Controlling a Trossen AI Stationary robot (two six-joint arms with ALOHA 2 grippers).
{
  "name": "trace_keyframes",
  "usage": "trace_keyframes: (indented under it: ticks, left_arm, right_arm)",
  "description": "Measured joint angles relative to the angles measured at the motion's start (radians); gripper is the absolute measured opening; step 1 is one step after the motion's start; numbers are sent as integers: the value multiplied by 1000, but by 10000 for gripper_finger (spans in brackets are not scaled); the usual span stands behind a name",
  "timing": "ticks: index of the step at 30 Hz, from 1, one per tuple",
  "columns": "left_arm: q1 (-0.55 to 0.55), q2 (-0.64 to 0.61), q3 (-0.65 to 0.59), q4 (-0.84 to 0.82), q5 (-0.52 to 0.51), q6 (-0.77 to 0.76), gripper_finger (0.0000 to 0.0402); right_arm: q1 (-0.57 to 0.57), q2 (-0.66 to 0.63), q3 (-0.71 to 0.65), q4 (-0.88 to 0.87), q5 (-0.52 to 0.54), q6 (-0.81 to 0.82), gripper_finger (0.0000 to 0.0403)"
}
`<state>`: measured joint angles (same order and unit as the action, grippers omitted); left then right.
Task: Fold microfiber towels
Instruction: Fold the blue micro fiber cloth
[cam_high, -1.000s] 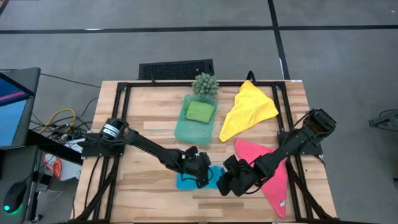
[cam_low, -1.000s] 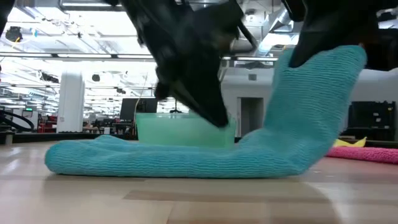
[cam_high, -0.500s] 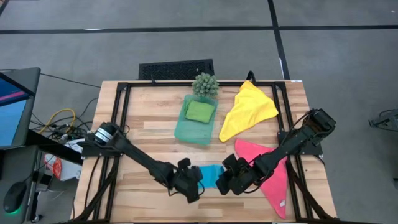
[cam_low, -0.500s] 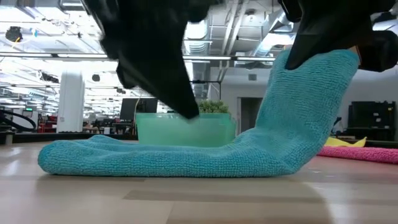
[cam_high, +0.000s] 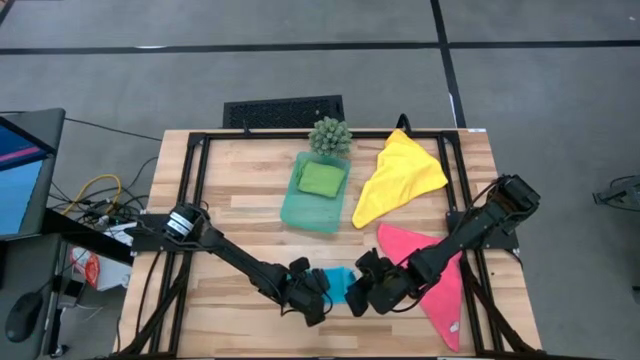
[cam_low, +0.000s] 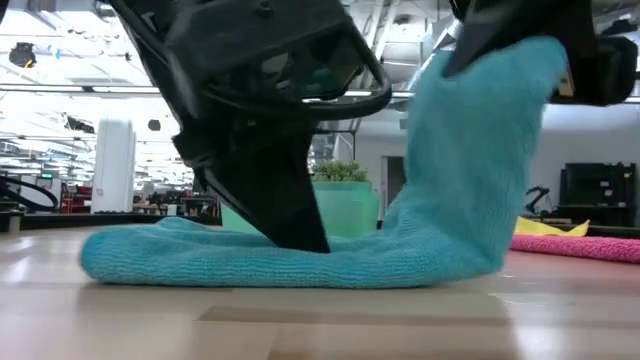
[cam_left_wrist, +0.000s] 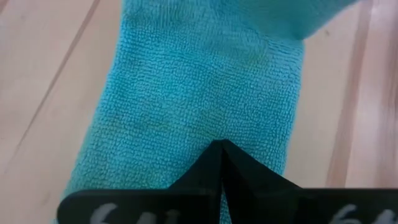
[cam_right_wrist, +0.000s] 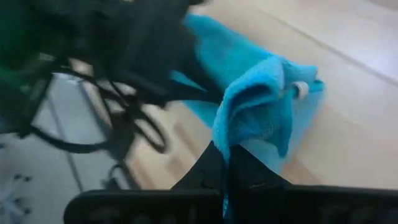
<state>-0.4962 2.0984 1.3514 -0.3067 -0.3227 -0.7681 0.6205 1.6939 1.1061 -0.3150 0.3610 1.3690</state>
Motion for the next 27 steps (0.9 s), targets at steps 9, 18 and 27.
trace_keyframes:
  ticks: [9,18,27]
  left_arm:
    - [38,18,-2,126,-7,4,0]
    - [50,5,-2,161,1,3,0]
    - [33,-163,-1,9,-3,-10,0]
  right_arm:
    - [-31,6,0,95,-22,-75,18]
    - [-54,7,0,116,-47,-121,20]
    - [-54,7,0,114,-46,-138,24]
